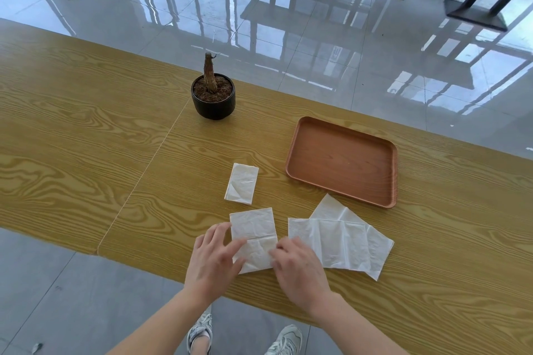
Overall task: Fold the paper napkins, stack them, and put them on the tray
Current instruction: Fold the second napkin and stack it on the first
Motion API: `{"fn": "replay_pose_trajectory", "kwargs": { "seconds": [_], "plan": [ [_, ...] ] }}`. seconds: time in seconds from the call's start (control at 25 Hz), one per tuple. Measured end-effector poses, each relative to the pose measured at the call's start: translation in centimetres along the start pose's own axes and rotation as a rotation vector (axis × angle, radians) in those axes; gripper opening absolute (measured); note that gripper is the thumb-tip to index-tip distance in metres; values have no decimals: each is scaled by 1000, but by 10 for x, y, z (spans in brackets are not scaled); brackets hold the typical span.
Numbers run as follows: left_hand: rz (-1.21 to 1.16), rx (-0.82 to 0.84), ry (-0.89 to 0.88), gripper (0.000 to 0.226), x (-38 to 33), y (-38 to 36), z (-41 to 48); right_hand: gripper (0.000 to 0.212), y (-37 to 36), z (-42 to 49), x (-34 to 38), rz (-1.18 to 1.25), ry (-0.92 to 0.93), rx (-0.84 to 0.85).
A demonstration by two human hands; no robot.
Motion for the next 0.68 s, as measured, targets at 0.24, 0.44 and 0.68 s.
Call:
{"fn": "replay_pose_trajectory", "kwargs": {
  "seconds": [0.24, 0.44, 0.68],
  "plan": [
    [-96, 3, 238, 52, 21, 5, 43, 16, 15, 84, -22, 26, -140, -37],
    [-156, 44, 352, 53, 33, -2, 55, 14, 8, 105, -27, -89, -107, 17],
    [-189, 50, 376, 56, 34, -1, 57, 11, 10, 103, -32, 91, -204, -18]
  ]
}}
Point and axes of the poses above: each hand's wrist, its own z-axis towards the middle knuckle, its own y-axis out of the back of the hand, x = y × z, the point moved 7 cm from there along z, towards the middle knuckle, and after that the axes turned 7 degrees about -x, right-handed, at the moved point
